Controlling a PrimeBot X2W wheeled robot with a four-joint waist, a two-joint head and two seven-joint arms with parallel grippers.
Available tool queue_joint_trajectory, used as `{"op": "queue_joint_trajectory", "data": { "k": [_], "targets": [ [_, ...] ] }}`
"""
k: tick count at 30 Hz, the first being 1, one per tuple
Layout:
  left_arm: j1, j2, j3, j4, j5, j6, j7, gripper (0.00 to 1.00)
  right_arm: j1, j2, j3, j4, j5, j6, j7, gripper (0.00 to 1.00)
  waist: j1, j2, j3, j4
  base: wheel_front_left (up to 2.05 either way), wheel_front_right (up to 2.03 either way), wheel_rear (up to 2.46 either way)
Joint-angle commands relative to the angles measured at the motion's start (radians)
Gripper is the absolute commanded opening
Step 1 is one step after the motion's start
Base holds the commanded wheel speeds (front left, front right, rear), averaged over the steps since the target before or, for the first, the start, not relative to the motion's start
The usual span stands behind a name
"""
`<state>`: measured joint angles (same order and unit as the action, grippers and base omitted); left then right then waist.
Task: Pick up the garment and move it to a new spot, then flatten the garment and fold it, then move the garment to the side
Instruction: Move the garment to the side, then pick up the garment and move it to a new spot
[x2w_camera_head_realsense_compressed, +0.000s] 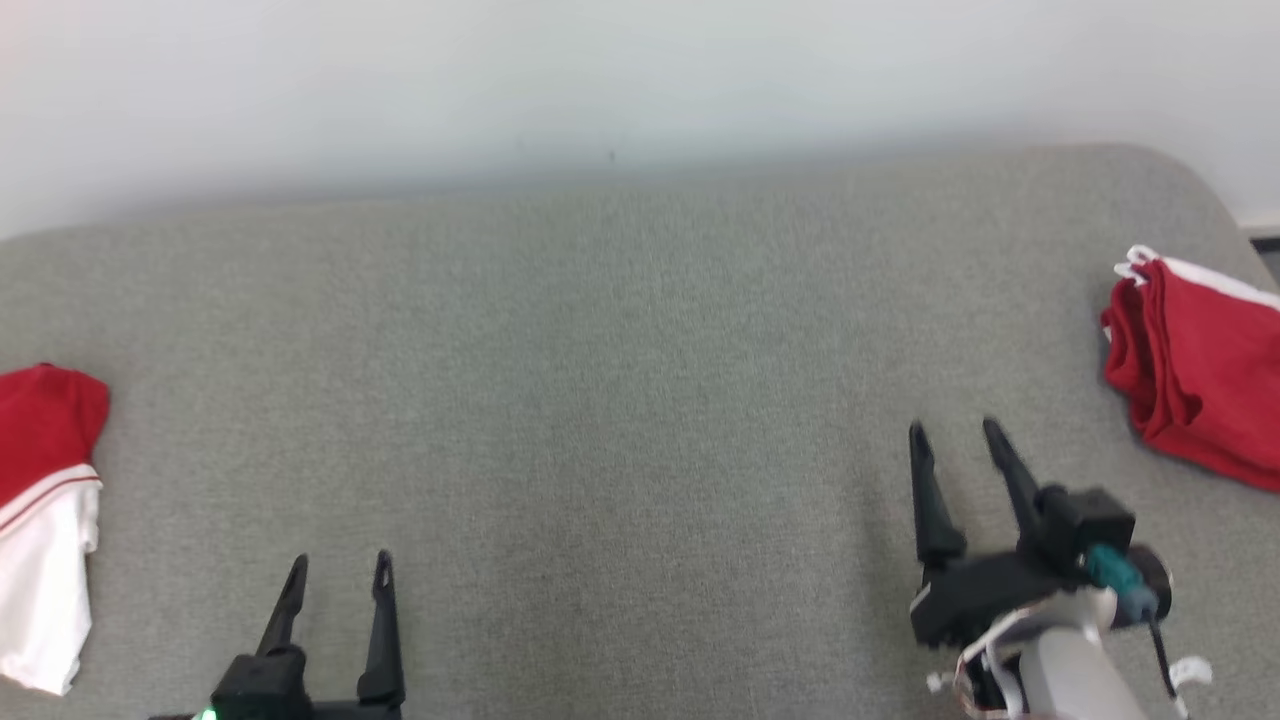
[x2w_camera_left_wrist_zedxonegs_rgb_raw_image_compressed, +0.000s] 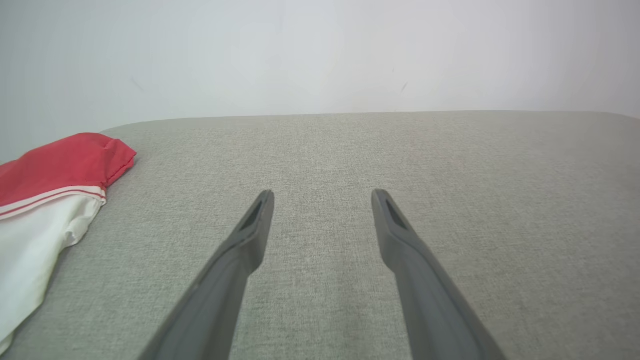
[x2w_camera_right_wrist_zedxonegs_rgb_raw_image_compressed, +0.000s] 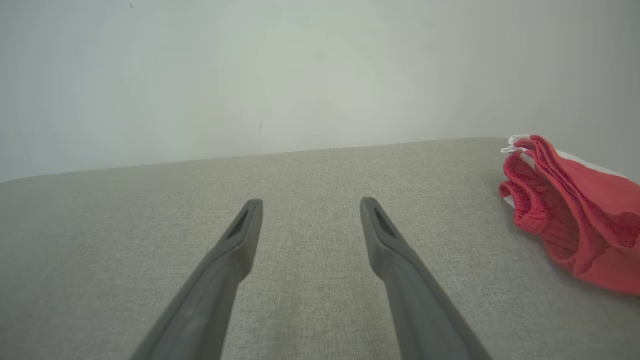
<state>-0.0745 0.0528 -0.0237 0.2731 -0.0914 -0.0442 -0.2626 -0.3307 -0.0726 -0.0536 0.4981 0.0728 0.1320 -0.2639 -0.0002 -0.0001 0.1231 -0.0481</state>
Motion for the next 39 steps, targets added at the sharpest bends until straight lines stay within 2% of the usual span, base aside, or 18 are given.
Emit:
{"op": "queue_joint_trajectory", "data": {
  "k": [1,11,20,24,29,37,39],
  "targets": [
    [0.022,-0.002,0.012,0.004,-0.004,0.002,-0.003,1.00,0.027,0.007,0.006,-0.010,0.010,-0.003,0.000,1.00,0.0002,0.0001,-0.073,0.019,0.00,0.00,0.00],
    [0.079,-0.003,0.079,-0.001,-0.007,-0.008,-0.003,1.00,0.179,0.021,0.084,-0.058,0.070,-0.003,0.000,1.00,0.0002,0.0001,-0.153,0.026,0.00,0.00,0.00],
    [0.104,-0.003,0.086,-0.016,-0.003,-0.001,-0.003,1.00,0.200,0.022,0.103,-0.076,0.100,-0.003,0.000,1.00,0.0002,0.0001,-0.164,0.023,0.00,0.00,0.00],
    [0.094,-0.003,0.074,-0.015,-0.020,0.003,-0.003,1.00,0.184,0.022,0.112,-0.075,0.089,-0.003,0.000,1.00,0.0002,0.0001,-0.153,0.043,0.00,0.00,0.00],
    [0.084,-0.003,0.066,-0.009,-0.019,0.012,-0.003,1.00,0.170,0.023,0.135,-0.072,0.100,-0.003,0.000,1.00,0.0002,0.0001,-0.140,0.115,0.00,0.00,0.00],
    [0.091,-0.002,0.086,-0.012,-0.003,0.012,-0.003,1.00,0.178,0.023,0.175,-0.071,0.118,-0.003,0.000,1.00,0.0002,0.0001,-0.136,0.323,0.00,0.00,0.00],
    [0.097,-0.003,0.097,-0.013,0.000,0.012,-0.003,1.00,0.179,0.022,0.189,-0.069,0.122,-0.003,0.000,1.00,0.0002,0.0001,-0.137,0.349,0.00,0.00,0.00]
  ]
}}
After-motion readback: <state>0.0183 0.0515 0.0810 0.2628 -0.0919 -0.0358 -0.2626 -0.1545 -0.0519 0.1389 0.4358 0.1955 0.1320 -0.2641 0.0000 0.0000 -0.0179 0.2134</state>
